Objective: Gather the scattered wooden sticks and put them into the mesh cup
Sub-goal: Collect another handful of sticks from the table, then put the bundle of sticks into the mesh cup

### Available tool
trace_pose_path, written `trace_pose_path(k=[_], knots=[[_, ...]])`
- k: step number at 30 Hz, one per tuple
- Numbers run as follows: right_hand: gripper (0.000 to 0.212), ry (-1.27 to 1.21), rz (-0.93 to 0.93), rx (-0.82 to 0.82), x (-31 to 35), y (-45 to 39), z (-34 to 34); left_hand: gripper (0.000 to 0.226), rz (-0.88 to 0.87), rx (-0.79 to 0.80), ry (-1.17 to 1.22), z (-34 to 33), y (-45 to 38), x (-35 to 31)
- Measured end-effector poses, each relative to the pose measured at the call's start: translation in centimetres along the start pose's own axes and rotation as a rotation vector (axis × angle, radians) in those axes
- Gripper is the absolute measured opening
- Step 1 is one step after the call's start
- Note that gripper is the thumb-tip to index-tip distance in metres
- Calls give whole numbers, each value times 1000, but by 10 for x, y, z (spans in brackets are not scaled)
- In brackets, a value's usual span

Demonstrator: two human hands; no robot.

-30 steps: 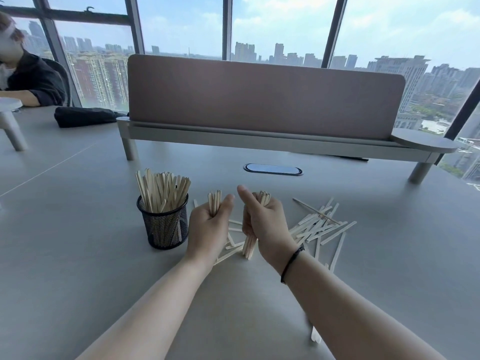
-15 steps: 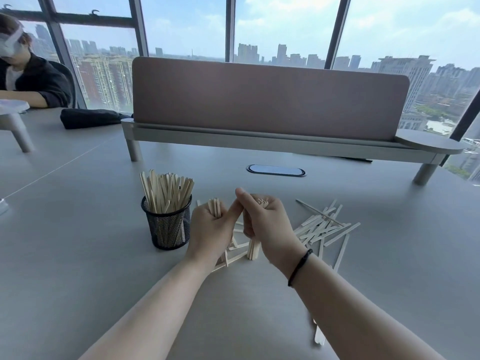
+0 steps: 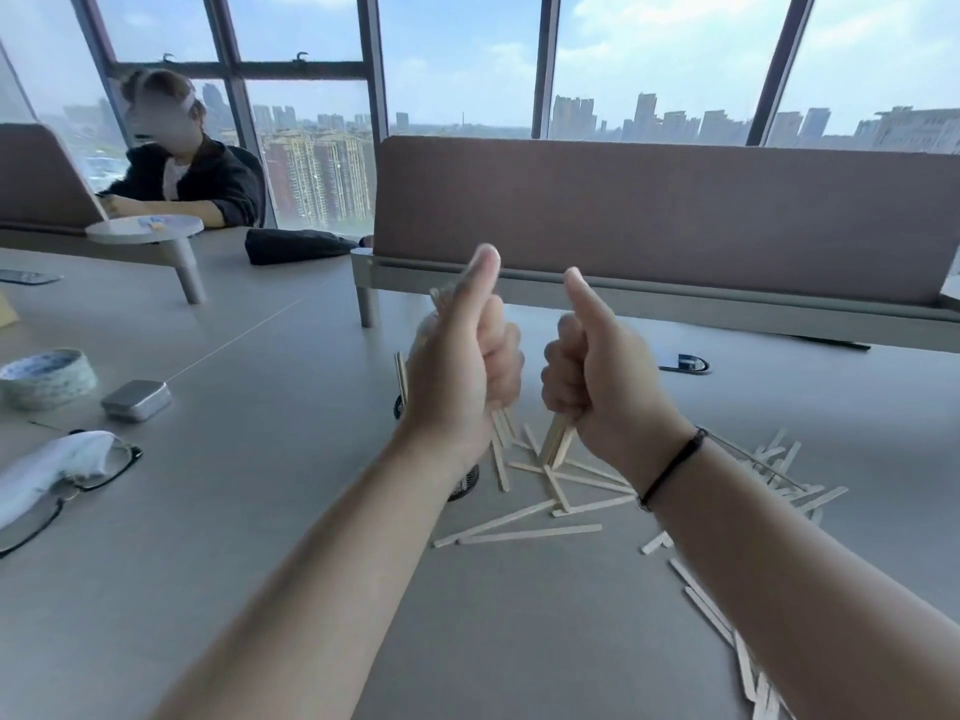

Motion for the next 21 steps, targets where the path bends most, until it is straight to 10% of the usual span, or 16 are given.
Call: trace_pose_path(k=[11, 21], knots=[[57, -212, 54, -4, -7, -47, -70, 75, -13, -332, -149, 78, -45, 13], [53, 367, 209, 29, -45, -52, -65, 41, -336, -524, -553, 101, -41, 28]])
Point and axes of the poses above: each hand's wrist, its own y-axis away from the middle knuckle, its own z-axis out of the back of the hand, x = y × z, the point moved 2 cm from there along -y, towards the middle knuckle, and after that the axes turned 12 degrees about z, right-handed, at the moved point
